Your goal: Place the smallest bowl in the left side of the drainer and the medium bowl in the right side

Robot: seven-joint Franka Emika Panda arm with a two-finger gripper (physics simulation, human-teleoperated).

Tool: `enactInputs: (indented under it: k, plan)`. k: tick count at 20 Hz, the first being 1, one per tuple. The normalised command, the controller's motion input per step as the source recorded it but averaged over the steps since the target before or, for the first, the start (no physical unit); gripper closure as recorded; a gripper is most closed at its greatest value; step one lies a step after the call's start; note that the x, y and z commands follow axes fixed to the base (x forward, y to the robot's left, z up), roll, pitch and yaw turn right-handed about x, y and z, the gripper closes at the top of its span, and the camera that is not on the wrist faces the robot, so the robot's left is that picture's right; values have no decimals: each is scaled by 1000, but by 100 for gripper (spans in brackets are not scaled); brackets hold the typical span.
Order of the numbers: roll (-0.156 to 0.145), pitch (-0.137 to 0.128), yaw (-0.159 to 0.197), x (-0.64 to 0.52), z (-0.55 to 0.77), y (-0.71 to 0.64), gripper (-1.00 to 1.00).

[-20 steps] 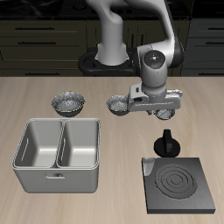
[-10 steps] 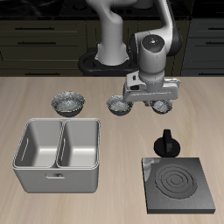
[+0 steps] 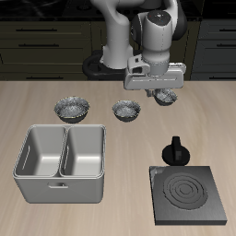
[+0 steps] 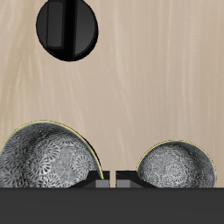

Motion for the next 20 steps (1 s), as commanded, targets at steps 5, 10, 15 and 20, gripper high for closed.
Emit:
enactInputs:
  k: [5,10,15,20]
  plan:
    - [24,-31,-12,-121,473,-178,100]
    - [17,-19,-19,-111,427,-69,100]
    - [6,-37,-4,-42,343,-108,100]
    - [-2,14,-17,74,225,-258,100]
